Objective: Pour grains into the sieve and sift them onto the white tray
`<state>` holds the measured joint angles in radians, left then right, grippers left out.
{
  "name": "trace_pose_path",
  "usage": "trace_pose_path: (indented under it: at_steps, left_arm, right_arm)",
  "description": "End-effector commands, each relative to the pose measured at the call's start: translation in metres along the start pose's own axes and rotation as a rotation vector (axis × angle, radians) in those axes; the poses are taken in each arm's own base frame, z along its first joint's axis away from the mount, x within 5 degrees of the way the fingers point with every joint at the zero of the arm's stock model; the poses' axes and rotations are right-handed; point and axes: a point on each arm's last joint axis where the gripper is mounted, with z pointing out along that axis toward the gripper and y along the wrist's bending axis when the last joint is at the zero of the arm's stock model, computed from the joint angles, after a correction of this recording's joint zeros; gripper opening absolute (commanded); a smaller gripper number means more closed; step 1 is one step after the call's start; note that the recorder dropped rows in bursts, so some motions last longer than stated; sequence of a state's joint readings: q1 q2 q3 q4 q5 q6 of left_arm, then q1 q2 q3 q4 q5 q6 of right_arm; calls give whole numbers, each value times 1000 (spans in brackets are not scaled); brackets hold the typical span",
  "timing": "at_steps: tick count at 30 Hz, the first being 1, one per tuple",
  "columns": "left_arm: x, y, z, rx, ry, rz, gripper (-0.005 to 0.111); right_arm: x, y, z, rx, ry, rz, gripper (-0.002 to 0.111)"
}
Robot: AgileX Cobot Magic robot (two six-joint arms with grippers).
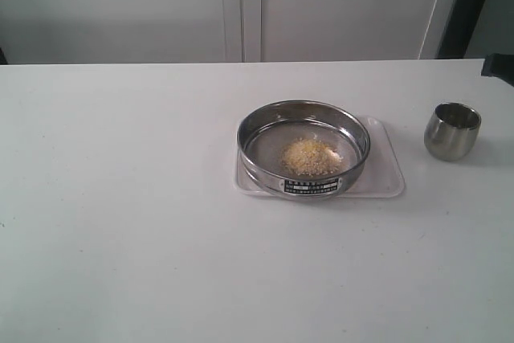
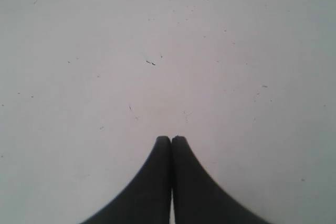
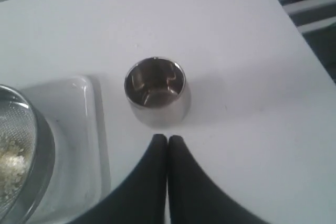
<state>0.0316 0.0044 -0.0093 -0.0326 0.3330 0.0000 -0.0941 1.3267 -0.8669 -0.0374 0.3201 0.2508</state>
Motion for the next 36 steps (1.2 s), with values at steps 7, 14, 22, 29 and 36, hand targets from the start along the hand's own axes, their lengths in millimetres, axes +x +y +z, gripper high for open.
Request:
trace_pose_path:
  at_steps: [7, 14, 22, 29, 36]
  left_arm:
    - [3, -1, 1, 7, 10, -1, 0]
    - [3, -1, 1, 7, 10, -1, 0]
    - [3, -1, 1, 7, 10, -1, 0]
    - [3, -1, 1, 7, 10, -1, 0]
    - [3, -1, 1, 7, 10, -1, 0]
  right_arm:
    - [14, -4, -25, 31, 178, 2, 0]
    - [22, -3, -35, 16, 273, -75, 0]
    - [21, 1, -54, -42, 250, -103, 0]
    - [18, 10, -76, -146, 178, -158, 0]
    - [17, 10, -94, -154, 125, -167, 0]
